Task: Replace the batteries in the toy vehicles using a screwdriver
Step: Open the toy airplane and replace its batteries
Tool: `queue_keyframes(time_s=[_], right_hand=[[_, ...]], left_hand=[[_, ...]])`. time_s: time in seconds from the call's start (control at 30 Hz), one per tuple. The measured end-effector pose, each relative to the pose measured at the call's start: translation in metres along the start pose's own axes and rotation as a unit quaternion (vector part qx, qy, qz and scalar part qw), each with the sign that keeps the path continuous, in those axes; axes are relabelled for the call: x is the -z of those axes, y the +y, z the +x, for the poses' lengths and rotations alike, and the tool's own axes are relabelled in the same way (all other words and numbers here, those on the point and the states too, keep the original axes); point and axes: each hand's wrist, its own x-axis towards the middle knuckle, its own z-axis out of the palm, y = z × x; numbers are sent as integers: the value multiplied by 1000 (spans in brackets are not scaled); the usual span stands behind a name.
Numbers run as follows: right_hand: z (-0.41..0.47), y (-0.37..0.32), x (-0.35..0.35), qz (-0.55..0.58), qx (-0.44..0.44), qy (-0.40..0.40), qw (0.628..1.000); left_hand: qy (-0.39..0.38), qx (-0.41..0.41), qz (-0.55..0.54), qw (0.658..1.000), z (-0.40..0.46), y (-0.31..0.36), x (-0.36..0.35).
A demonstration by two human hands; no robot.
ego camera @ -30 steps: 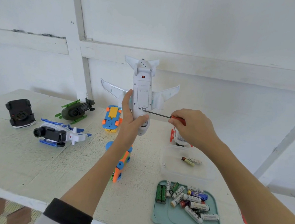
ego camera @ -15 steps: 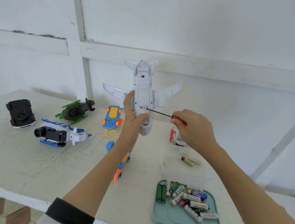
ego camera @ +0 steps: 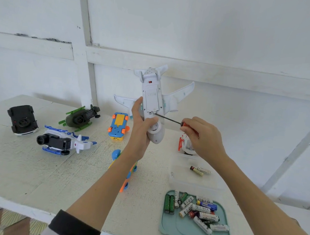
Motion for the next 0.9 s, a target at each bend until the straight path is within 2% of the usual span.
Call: queue_keyframes(time_s=[0.23, 0.5, 0.67, 0.9], right_hand=[[-2, 6, 0, 23, -12, -27, 999], [-7, 8, 9, -21, -29, -21, 999], [-5, 5, 7, -39, -16, -22, 999], [-10, 4, 5, -28, -35, -46, 998]], left_hand=[[-1, 11, 2, 1000, -2, 0, -1], [16, 2, 59, 998, 2, -9, 7], [-14, -14, 89, 996, -3, -11, 5], [-35, 20, 100, 994, -7, -15, 6]])
